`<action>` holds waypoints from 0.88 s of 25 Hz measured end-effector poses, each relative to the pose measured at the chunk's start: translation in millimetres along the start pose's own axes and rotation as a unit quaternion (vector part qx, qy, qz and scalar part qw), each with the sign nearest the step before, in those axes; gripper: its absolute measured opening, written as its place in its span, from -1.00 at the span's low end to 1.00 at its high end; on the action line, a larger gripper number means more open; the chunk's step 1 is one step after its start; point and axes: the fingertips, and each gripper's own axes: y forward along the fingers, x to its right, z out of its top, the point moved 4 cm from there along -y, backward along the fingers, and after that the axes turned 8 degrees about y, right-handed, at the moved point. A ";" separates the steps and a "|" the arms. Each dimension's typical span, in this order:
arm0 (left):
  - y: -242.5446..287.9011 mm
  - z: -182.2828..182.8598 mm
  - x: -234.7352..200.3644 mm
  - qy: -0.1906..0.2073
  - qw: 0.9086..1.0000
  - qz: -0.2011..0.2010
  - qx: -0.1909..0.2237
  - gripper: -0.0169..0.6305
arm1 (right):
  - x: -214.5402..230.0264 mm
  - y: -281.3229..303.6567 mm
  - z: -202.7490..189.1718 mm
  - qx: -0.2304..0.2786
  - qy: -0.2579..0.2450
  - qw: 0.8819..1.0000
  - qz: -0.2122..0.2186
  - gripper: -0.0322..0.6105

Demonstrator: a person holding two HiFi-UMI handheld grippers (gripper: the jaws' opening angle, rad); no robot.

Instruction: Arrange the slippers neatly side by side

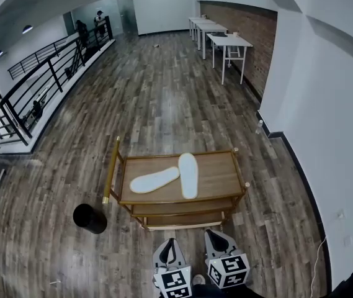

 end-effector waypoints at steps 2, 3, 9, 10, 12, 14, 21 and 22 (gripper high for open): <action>9.2 1.7 -3.9 -0.002 1.000 0.001 -0.002 -0.95 | 1.7 9.0 3.0 -0.002 -0.001 1.000 0.000 -0.90; 15.0 2.9 -6.7 -0.003 1.000 0.001 -0.002 -0.94 | 2.6 14.6 5.2 -0.002 -0.002 1.000 0.000 -0.90; 61.0 15.8 -24.0 0.001 1.000 -0.010 0.004 -0.94 | 12.3 58.0 24.2 0.003 -0.002 1.000 -0.013 -0.90; 70.0 19.4 -27.8 0.001 1.000 -0.012 0.005 -0.95 | 13.4 66.6 28.4 0.004 -0.002 1.000 -0.014 -0.90; 88.3 26.5 -36.3 0.002 1.000 -0.019 0.006 -0.95 | 14.6 83.9 37.4 0.006 -0.002 1.000 -0.017 -0.90; 106.2 33.2 -46.9 0.003 1.000 -0.026 0.007 -0.95 | 13.6 102.2 47.0 0.006 -0.003 1.000 -0.021 -0.90; 162.5 47.6 -88.7 -0.004 0.999 -0.034 0.004 -0.94 | 4.3 166.1 68.0 -0.002 -0.012 1.000 -0.029 -0.90; 169.0 49.5 -95.4 -0.009 0.999 -0.033 0.005 -0.95 | 2.4 174.5 69.5 -0.004 -0.014 0.999 -0.029 -0.90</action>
